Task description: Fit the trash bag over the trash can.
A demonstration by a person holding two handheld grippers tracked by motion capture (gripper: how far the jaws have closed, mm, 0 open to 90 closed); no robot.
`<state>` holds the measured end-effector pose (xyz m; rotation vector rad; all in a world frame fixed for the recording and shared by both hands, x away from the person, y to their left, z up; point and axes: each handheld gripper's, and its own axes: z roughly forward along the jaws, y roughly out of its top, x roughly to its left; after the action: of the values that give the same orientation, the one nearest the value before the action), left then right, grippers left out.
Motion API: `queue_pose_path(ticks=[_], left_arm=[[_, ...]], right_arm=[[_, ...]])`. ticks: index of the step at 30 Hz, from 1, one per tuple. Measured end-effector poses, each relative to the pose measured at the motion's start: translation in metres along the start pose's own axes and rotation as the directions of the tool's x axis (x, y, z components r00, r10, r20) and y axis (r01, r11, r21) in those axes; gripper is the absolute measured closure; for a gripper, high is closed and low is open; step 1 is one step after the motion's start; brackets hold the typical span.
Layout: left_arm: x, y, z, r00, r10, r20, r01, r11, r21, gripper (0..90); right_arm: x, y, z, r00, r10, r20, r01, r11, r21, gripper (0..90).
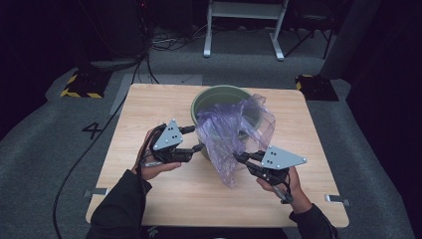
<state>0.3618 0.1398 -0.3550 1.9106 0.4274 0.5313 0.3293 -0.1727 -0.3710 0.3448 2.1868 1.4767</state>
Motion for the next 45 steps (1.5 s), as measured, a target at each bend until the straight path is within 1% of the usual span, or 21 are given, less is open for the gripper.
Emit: queue_pose_path(ticks=[2, 3, 5, 6, 8, 14, 18, 20, 21, 24, 26, 27, 28, 29, 31, 32, 33, 35, 36, 44, 45], left_arm=[[-0.005, 0.002, -0.003, 0.9996, -0.023, 0.018, 0.023, 0.9995, -0.021, 24.4], [-0.005, 0.002, -0.003, 0.9996, -0.023, 0.018, 0.023, 0.9995, -0.021, 23.7], [-0.016, 0.007, -0.006, 0.9994, 0.003, 0.033, -0.002, 0.9992, -0.039, 20.7], [-0.016, 0.007, -0.006, 0.9994, 0.003, 0.033, -0.002, 0.9992, -0.039, 20.0], [-0.024, 0.011, -0.009, 0.9975, 0.020, 0.068, -0.016, 0.9982, -0.057, 19.2], [-0.035, 0.014, -0.007, 0.9965, 0.012, 0.082, -0.009, 0.9992, -0.039, 18.4], [-0.040, 0.012, 0.003, 0.9983, 0.016, 0.056, -0.015, 0.9998, -0.010, 26.9], [-0.040, 0.008, 0.008, 0.9991, -0.012, 0.041, 0.013, 0.9999, -0.003, 30.5], [-0.039, 0.004, 0.013, 0.9990, -0.026, 0.037, 0.026, 0.9995, 0.016, 35.6], [-0.038, 0.000, 0.018, 0.9994, -0.026, 0.021, 0.026, 0.9991, 0.033, 47.1], [-0.037, -0.003, 0.021, 0.9996, -0.025, 0.015, 0.024, 0.9985, 0.048, 55.5], [-0.036, -0.005, 0.023, 0.9998, -0.018, 0.007, 0.017, 0.9983, 0.056, 55.5], [-0.035, -0.005, 0.025, 0.9999, -0.011, 0.003, 0.011, 0.9979, 0.063, 60.5], [-0.034, -0.008, 0.029, 0.9998, 0.014, -0.010, -0.013, 0.9967, 0.080, 68.5], [-0.033, -0.009, 0.030, 0.9996, 0.023, -0.016, -0.021, 0.9960, 0.086, 75.8], [-0.033, -0.010, 0.033, 0.9993, 0.031, -0.022, -0.029, 0.9947, 0.099, 75.8], [-0.032, -0.012, 0.035, 0.9991, 0.035, -0.025, -0.032, 0.9943, 0.102, 80.1], [-0.031, -0.013, 0.036, 0.9988, 0.045, -0.020, -0.043, 0.9941, 0.100, 82.5], [-0.031, -0.014, 0.037, 0.9990, 0.042, -0.016, -0.040, 0.9950, 0.092, 86.2], [-0.029, -0.012, 0.035, 0.9986, 0.052, 0.002, -0.052, 0.9954, 0.081, 89.4], [-0.029, -0.011, 0.034, 0.9982, 0.061, 0.005, -0.061, 0.9949, 0.080, 89.4]], right_arm=[[0.000, 0.000, 0.000, 1.0000, -0.006, 0.003, 0.006, 1.000, 0.001, 88.7], [0.000, 0.000, 0.000, 1.0000, -0.006, 0.003, 0.006, 1.000, 0.001, 88.7], [0.001, 0.000, 0.001, 0.9999, -0.011, 0.013, 0.011, 1.000, 0.007, 89.4], [0.001, 0.000, 0.001, 0.9999, -0.011, 0.013, 0.011, 1.000, 0.007, 89.4], [0.000, -0.002, 0.003, 0.9994, -0.018, 0.031, 0.018, 1.000, 0.016, 89.5], [0.001, -0.004, 0.006, 0.9977, -0.039, 0.055, 0.037, 0.999, 0.038, 89.2], [0.002, -0.005, 0.007, 0.9976, -0.047, 0.050, 0.045, 0.998, 0.039, 89.0], [0.002, -0.005, 0.007, 0.9979, -0.047, 0.045, 0.045, 0.998, 0.034, 88.7], [0.003, -0.005, 0.007, 0.9981, -0.050, 0.036, 0.048, 0.998, 0.031, 87.8], [0.004, -0.006, 0.008, 0.9980, -0.055, 0.032, 0.054, 0.998, 0.032, 85.6], [0.004, -0.007, 0.008, 0.9980, -0.056, 0.029, 0.055, 0.998, 0.032, 84.3], [0.004, -0.007, 0.008, 0.9980, -0.057, 0.027, 0.056, 0.998, 0.031, 82.5], [0.005, -0.007, 0.008, 0.9978, -0.060, 0.026, 0.060, 0.998, 0.028, 79.9], [0.006, -0.008, 0.006, 0.9977, -0.061, 0.029, 0.061, 0.998, 0.024, 75.3], [0.006, -0.008, 0.004, 0.9976, -0.062, 0.030, 0.062, 0.998, 0.021, 71.8], [0.006, -0.008, 0.003, 0.9977, -0.060, 0.032, 0.060, 0.998, 0.018, 67.8], [0.006, -0.008, -0.003, 0.9977, -0.053, 0.042, 0.053, 0.999, 0.006, 62.8], [0.006, -0.008, -0.005, 0.9977, -0.054, 0.041, 0.054, 0.999, -0.001, 60.2], [0.006, -0.008, -0.012, 0.9966, -0.059, 0.059, 0.059, 0.998, 0.002, 52.6], [0.001, -0.012, -0.034, 0.9938, -0.032, 0.106, 0.032, 0.999, -0.002, 38.3], [0.002, -0.013, -0.043, 0.9934, -0.015, 0.114, 0.018, 1.000, -0.023, 36.5]])
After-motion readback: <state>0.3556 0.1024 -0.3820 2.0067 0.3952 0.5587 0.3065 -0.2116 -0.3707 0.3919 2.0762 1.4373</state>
